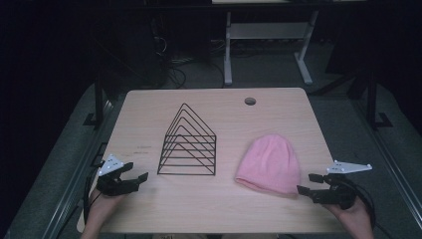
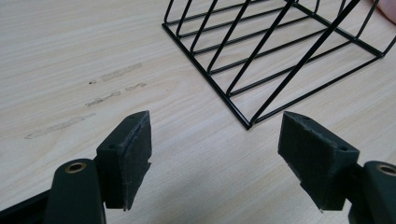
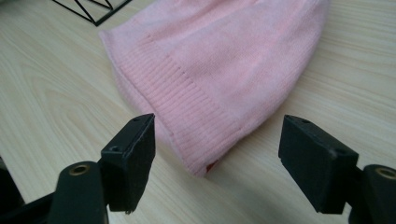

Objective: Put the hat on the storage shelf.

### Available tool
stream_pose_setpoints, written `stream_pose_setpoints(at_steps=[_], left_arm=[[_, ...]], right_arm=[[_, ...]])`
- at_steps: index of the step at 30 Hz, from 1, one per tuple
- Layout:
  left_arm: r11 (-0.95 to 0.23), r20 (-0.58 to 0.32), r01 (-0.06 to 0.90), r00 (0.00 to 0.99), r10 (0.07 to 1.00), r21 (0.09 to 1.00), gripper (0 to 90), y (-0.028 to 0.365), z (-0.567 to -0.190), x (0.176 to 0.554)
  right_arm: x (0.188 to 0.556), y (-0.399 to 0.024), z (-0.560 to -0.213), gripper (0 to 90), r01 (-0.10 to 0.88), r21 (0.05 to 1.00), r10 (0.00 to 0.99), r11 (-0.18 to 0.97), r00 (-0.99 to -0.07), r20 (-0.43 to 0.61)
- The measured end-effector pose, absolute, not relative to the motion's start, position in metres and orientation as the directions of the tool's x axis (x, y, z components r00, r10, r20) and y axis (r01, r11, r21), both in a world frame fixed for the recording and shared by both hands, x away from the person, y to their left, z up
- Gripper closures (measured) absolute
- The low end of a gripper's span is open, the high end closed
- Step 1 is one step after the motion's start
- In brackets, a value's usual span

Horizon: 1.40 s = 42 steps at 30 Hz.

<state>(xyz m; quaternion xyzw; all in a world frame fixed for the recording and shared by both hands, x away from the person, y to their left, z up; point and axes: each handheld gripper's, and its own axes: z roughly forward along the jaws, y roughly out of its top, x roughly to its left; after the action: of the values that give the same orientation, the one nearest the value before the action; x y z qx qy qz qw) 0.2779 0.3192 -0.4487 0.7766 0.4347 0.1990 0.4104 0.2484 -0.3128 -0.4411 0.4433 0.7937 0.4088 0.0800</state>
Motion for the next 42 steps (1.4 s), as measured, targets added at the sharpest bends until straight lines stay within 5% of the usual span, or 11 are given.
stream_pose_setpoints(at_steps=[42], left_arm=[[-0.292,-0.05,0.518,0.549,0.834,0.804,25.6,0.321,-0.452,0.281]], right_arm=[[0.376,-0.267,-0.4,21.1,0.691,0.598,0.715,0.406,-0.648,0.264]])
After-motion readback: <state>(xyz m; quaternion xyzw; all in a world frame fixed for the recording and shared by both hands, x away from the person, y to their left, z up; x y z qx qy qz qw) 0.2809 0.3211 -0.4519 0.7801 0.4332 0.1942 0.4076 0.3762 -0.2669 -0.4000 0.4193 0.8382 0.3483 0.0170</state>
